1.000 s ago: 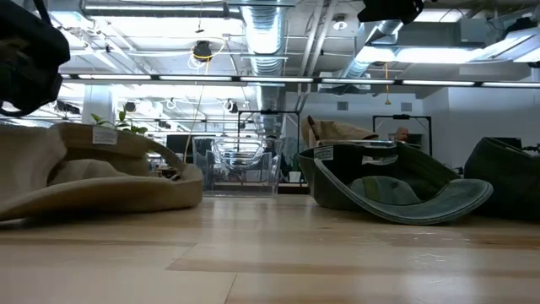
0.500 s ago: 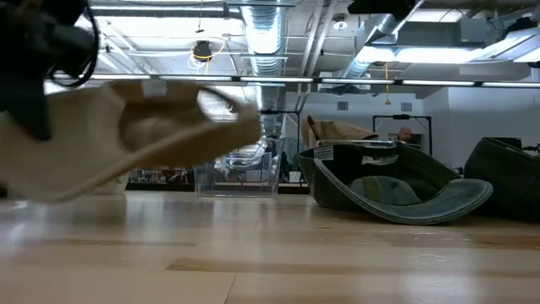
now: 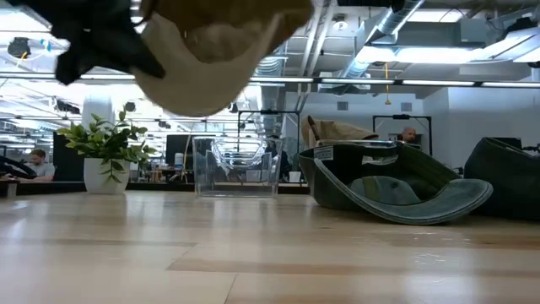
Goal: Pick & Place hat
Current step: Put the brown cap into the right transparent bin
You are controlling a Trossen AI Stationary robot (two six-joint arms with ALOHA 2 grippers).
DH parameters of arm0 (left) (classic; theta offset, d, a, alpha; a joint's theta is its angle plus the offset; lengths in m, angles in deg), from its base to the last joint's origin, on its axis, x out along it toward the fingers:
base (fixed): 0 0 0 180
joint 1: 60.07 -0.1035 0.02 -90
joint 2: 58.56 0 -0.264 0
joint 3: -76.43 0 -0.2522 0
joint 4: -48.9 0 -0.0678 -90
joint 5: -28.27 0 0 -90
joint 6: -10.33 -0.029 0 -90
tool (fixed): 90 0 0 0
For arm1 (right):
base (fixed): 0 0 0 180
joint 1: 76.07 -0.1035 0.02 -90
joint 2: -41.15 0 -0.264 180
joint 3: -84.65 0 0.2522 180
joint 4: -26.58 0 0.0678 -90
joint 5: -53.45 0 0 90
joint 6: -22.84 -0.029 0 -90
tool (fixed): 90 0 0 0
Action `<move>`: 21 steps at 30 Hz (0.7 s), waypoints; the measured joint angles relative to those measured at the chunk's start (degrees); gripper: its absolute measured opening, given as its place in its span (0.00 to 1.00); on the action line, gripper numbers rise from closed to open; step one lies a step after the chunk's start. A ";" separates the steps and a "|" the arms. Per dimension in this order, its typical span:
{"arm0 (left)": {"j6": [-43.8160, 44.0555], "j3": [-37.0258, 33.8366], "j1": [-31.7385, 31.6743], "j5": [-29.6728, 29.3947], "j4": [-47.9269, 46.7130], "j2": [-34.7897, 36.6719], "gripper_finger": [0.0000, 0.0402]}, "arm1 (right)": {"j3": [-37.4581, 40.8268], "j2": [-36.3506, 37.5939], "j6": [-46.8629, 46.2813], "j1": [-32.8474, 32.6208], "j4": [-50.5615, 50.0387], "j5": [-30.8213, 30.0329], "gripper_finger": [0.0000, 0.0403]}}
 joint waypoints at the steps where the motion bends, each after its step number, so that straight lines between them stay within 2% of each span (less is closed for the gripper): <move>1: -0.36 0.00 -0.73 0.53 1.15 0.00 0.03 | 0.00 0.00 0.01 0.48 0.32 -0.77 0.45; 7: -5.86 -0.02 -3.35 2.32 4.60 0.02 0.03 | 0.00 0.00 0.01 2.84 0.74 -3.62 0.44; 13: -10.50 -0.02 -3.57 2.58 6.66 0.02 0.03 | 0.00 0.00 2.47 4.00 7.09 -5.93 0.36; 16: -12.17 -0.02 -3.72 2.50 7.14 0.02 0.03 | 0.00 0.02 7.88 3.58 15.13 -5.36 0.27; 21: -15.54 -0.02 -4.82 2.22 8.72 0.02 0.03 | 0.00 0.02 17.35 2.82 26.65 -1.96 0.03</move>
